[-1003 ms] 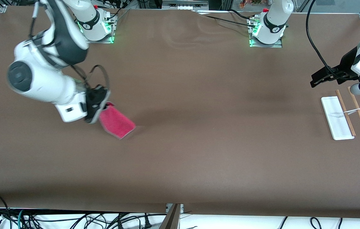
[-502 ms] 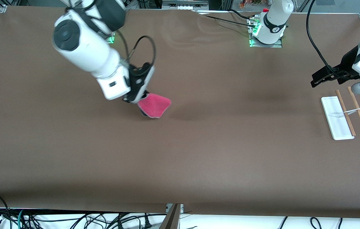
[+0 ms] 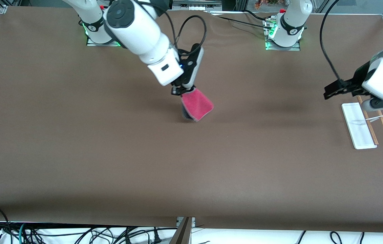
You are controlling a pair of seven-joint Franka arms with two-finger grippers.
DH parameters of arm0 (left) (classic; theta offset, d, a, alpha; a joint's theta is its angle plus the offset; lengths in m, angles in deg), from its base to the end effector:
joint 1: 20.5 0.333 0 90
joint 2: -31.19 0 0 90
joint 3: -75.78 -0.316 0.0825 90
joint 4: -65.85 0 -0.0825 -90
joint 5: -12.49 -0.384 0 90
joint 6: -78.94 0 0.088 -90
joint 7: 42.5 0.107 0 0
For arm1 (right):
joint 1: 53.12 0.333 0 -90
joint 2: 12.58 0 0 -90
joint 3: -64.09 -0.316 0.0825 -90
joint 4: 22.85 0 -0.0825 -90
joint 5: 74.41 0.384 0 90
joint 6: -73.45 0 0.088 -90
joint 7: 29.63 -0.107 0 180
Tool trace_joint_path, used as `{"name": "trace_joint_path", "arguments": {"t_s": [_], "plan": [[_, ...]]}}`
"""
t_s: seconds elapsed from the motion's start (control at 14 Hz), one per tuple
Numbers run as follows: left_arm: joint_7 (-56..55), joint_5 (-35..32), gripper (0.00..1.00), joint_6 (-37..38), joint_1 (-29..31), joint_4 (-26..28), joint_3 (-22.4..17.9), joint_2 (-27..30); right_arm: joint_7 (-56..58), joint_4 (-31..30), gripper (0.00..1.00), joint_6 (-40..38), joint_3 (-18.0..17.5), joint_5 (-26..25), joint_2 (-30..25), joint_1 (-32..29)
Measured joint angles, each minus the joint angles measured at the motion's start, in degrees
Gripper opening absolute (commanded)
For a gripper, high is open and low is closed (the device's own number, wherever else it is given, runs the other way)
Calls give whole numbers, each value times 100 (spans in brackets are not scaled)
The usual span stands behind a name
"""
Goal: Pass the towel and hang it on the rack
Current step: 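Lift the towel with the right gripper toward the table middle, then hold the towel up while the left gripper reaches and grasps it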
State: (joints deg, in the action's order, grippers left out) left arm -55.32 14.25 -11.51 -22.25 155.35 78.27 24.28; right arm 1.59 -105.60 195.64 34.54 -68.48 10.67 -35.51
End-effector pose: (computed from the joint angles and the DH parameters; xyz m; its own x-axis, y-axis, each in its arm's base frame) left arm 0.5854 -0.0453 0.5605 0.9827 0.1495 -0.1091 0.1517 -0.9884 0.0118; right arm 0.5156 0.4725 0.5174 0.2985 0.8607 0.4124 0.9536 -0.2867 -0.0918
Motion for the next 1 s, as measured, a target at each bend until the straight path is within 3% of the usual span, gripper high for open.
{"name": "trace_joint_path", "arguments": {"t_s": [0.36, 0.57, 1.0], "plan": [[243, 0, 100, -85, -5, -35, -13, -211, 0, 9, 0, 418, 1, -43, 56, 256], [1603, 22, 100, -856, 54, 321, -36, -272, -136, 9, 0, 915, 4, -149, 218, 524], [4133, 1592, 100, -2325, 225, 1586, -55, -357, -722, 17, 0, 1108, 7, -442, 348, 762]]}}
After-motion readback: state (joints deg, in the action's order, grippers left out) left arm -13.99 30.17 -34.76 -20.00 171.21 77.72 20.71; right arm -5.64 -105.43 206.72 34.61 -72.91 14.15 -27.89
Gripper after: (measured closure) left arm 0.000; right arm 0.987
